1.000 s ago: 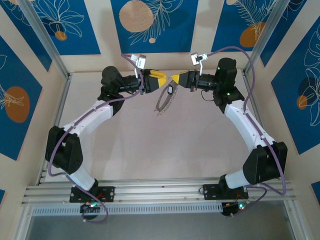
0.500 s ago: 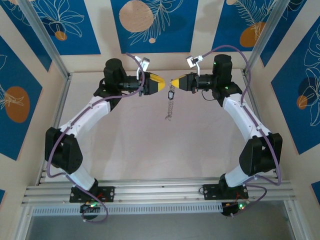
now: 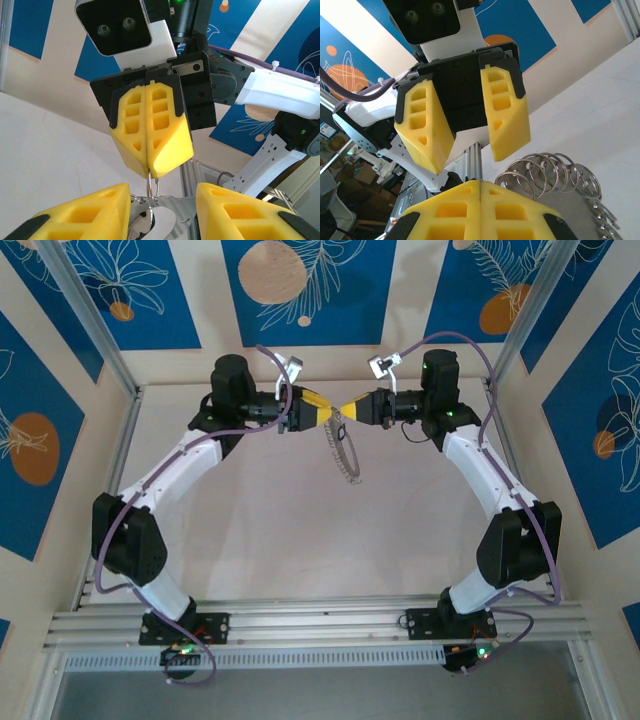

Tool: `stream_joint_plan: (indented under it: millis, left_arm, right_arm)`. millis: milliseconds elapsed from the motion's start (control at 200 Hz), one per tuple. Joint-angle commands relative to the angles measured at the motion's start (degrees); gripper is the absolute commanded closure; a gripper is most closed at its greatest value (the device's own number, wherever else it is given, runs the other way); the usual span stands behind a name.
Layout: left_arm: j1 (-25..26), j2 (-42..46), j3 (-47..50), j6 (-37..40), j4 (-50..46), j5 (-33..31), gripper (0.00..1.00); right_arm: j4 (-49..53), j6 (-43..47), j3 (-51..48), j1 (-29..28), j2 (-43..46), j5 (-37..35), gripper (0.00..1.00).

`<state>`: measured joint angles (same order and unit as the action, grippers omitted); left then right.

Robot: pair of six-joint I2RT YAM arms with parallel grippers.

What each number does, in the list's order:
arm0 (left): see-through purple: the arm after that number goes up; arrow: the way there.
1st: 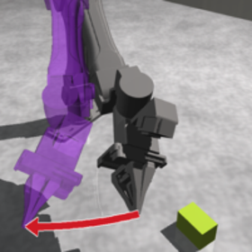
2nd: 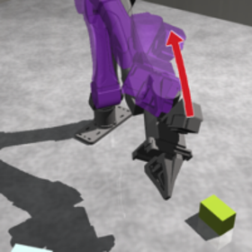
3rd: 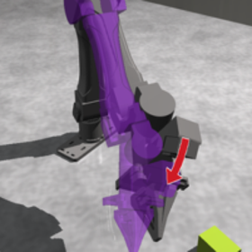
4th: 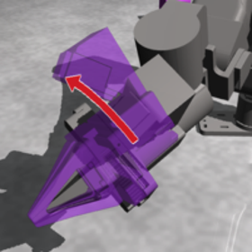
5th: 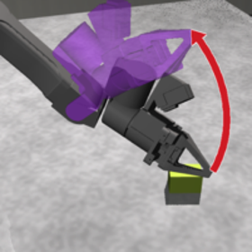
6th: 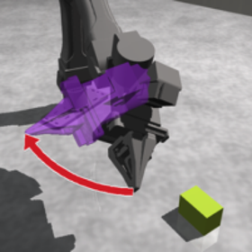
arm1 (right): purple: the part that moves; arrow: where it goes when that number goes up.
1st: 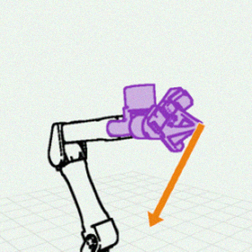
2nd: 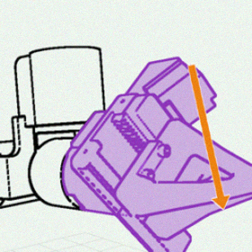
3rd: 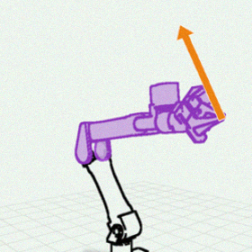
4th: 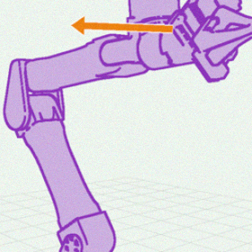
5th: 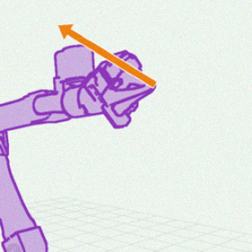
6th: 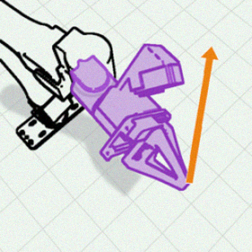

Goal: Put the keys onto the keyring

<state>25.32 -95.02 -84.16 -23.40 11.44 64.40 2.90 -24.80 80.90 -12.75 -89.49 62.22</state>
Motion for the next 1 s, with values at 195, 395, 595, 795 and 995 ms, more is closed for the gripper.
stream_joint_plan:
  millis: [195,395,595,795,995]
  left_arm:
    - [1.1,-1.5,-2.1,0.4,0.6,2.0,0.61]
    - [1.5,-1.8,-2.2,-0.4,1.6,2.0,0.61]
    - [2.0,-2.3,-2.7,-0.9,2.4,2.0,0.64]
    - [2.3,-2.5,-2.7,-1.6,3.1,2.2,0.78]
    - [2.4,-2.5,-2.7,-2.0,3.6,2.7,0.93]
  right_arm:
    - [0.6,0.9,2.8,-0.6,-0.3,1.9,1.0]
    - [0.6,1.0,2.8,-0.9,-0.4,1.8,1.0]
    - [0.6,1.1,2.6,-1.0,-0.5,1.6,1.0]
    - [0.7,1.1,2.6,-1.0,-0.6,1.5,1.0]
    - [0.7,1.2,2.6,-1.0,-0.6,1.0,1.0]
